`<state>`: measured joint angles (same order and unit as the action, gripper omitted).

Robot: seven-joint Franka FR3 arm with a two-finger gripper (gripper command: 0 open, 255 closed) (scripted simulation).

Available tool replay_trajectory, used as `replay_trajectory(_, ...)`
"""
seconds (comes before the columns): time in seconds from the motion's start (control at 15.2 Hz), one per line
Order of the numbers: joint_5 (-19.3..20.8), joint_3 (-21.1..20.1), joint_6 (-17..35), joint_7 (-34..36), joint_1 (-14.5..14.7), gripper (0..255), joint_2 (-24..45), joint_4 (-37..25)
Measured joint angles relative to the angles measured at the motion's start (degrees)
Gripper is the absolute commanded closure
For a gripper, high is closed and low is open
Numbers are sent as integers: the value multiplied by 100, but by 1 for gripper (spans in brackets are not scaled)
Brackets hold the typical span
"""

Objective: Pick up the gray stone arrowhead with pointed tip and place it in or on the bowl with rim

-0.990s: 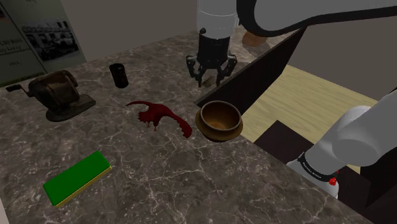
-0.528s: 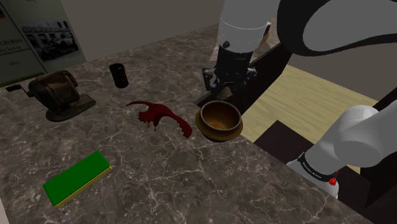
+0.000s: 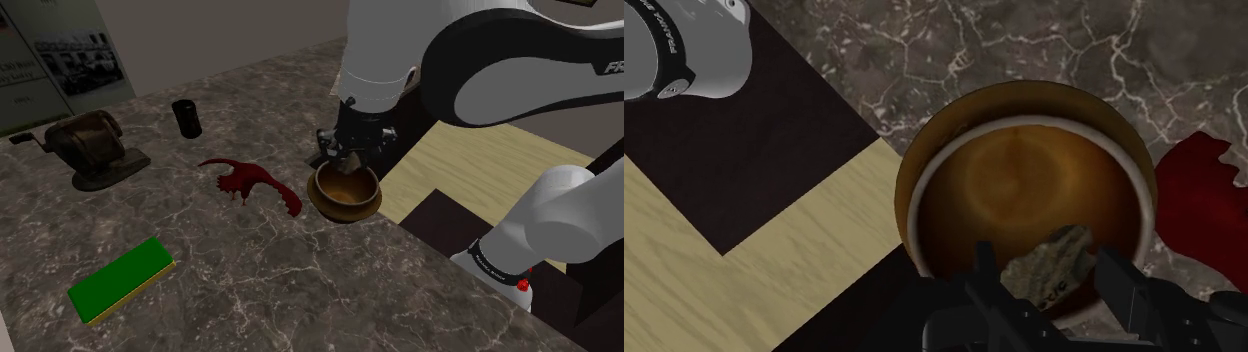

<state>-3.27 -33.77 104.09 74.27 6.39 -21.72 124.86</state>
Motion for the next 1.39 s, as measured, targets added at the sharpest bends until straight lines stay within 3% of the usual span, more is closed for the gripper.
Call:
replay_trajectory(0.33, -1, -65, 383, 60, 10, 255, 54, 337)
replay_trajectory(0.73, 8, -73, 426, 66, 4, 255, 74, 359)
replay_trajectory(0.79, 8, -73, 426, 66, 4, 0, 74, 359)
replay_trajectory(1.19, 8, -72, 426, 66, 4, 0, 74, 359)
replay_trajectory(1.39, 21, -62, 29, 74, -4, 0, 81, -49)
